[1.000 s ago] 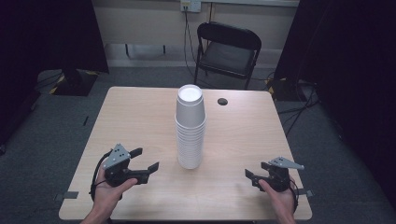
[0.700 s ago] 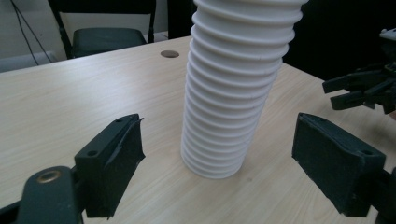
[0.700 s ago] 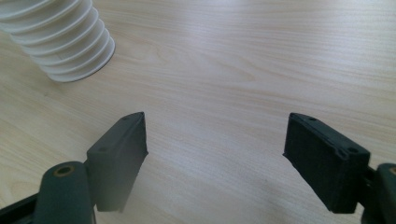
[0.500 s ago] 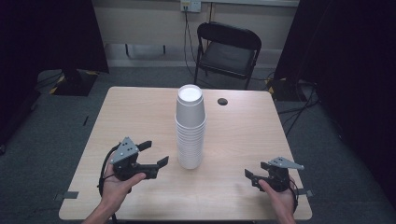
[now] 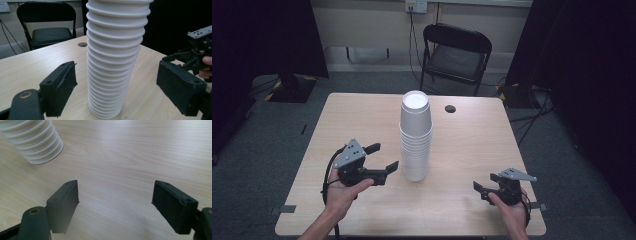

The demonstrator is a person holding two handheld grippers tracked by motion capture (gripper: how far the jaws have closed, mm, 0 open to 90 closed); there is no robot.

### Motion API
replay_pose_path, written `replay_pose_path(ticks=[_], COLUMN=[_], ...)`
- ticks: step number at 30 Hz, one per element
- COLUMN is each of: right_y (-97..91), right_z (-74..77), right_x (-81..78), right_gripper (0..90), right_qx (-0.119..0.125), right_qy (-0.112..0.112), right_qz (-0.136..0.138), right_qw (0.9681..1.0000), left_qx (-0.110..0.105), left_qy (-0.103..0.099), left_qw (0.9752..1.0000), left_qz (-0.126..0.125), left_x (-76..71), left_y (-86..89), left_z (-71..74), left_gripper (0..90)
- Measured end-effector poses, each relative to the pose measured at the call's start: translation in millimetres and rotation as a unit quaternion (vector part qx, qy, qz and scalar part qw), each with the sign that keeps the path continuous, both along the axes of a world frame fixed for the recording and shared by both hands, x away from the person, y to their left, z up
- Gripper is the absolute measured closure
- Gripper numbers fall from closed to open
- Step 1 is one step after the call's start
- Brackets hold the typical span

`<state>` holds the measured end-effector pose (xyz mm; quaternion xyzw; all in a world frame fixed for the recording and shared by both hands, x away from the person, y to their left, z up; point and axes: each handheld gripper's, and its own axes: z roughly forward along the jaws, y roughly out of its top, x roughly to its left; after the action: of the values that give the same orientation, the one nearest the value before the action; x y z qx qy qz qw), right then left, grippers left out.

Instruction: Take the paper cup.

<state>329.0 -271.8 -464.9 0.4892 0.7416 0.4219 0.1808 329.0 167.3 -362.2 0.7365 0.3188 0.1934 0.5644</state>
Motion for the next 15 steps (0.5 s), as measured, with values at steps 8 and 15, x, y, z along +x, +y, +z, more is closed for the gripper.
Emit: replay_pose_path(ticks=[8,15], right_y=[1.6,1.2], right_z=[-1.0,-1.8], right_x=[1.2,1.5], right_gripper=[21.1,21.0], right_qx=[0.0,0.002], right_qy=[0.004,0.006], right_qz=[0.004,0.003], right_qw=[1.0,1.0], left_qx=[-0.006,-0.013], left_qy=[-0.026,-0.029], left_qw=[0.9996,0.9995], left_qz=[-0.004,-0.006], left_x=[10.0,20.5], left_y=[-6.1,-11.9], left_z=[24.4,38.6], left_gripper=[15.8,15.7])
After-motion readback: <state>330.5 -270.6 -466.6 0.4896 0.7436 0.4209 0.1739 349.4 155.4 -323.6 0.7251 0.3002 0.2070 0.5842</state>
